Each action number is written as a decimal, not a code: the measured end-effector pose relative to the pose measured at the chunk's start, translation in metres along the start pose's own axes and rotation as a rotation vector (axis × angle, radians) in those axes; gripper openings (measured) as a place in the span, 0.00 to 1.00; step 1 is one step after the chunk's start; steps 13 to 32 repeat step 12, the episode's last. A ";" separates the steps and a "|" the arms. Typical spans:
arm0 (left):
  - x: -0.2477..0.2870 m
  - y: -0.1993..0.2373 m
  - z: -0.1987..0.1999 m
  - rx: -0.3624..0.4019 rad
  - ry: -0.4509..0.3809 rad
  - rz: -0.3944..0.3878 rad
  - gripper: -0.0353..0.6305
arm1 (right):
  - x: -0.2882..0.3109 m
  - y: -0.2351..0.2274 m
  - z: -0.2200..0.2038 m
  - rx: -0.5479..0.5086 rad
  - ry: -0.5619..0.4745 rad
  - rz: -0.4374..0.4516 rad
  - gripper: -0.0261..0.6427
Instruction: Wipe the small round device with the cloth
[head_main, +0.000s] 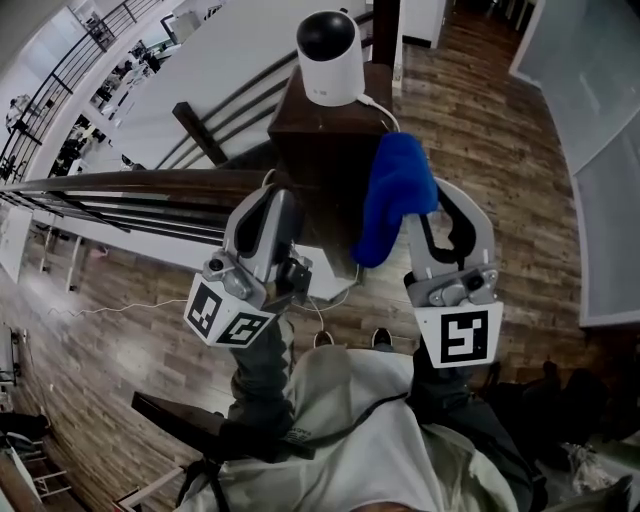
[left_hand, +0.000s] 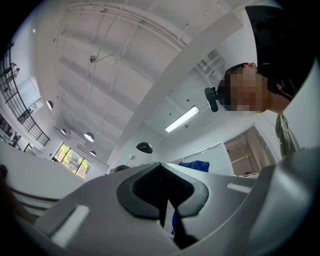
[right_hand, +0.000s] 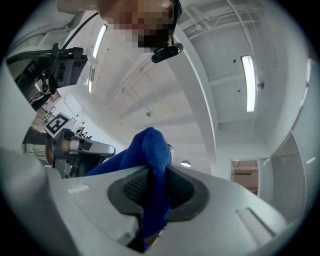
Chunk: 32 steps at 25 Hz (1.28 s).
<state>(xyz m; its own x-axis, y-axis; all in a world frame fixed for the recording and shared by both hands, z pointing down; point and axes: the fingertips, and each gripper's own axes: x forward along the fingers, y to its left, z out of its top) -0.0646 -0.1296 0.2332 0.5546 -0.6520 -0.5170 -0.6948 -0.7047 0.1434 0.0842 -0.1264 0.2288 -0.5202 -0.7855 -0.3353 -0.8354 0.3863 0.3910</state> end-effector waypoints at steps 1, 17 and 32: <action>0.000 -0.001 -0.001 -0.002 0.001 0.002 0.05 | -0.001 0.000 0.000 0.001 0.003 0.004 0.14; 0.004 0.000 -0.011 -0.007 0.020 0.009 0.05 | -0.001 0.006 -0.003 0.014 -0.025 0.045 0.14; 0.004 0.000 -0.011 -0.007 0.020 0.009 0.05 | -0.001 0.006 -0.003 0.014 -0.025 0.045 0.14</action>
